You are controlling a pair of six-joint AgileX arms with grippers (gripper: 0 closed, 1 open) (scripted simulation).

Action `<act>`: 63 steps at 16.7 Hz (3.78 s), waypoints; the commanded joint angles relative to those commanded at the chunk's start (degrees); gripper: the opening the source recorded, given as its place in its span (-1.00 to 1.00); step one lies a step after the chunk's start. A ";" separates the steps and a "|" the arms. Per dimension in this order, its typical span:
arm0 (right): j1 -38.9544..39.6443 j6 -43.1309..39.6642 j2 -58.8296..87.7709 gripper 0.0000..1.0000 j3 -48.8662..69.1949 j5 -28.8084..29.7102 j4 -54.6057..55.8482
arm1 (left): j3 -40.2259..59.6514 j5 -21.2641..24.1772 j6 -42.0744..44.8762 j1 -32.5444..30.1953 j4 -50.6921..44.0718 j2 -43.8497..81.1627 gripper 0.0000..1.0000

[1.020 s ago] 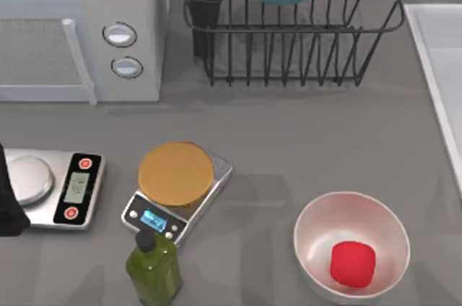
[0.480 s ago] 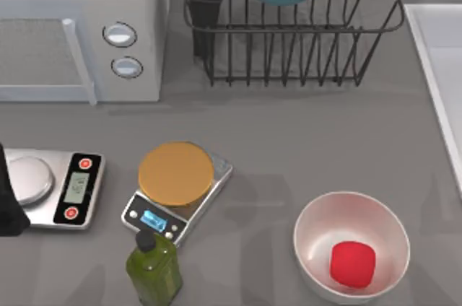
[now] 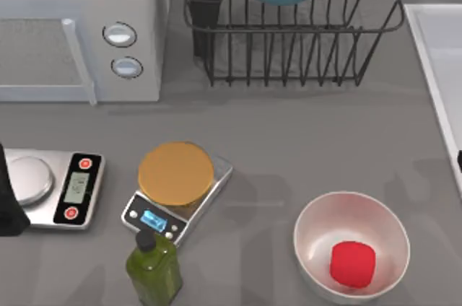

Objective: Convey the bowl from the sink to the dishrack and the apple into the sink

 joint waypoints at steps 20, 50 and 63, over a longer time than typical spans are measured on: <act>24.22 24.77 62.81 1.00 44.00 0.17 -39.50 | 0.00 0.00 0.00 0.00 0.00 0.00 1.00; 24.38 25.05 71.08 0.10 31.92 0.20 -19.15 | 0.00 0.00 0.00 0.00 0.00 0.00 1.00; 24.38 25.05 71.08 -1.00 31.92 0.20 -19.15 | 0.00 0.00 0.00 0.00 0.00 0.00 1.00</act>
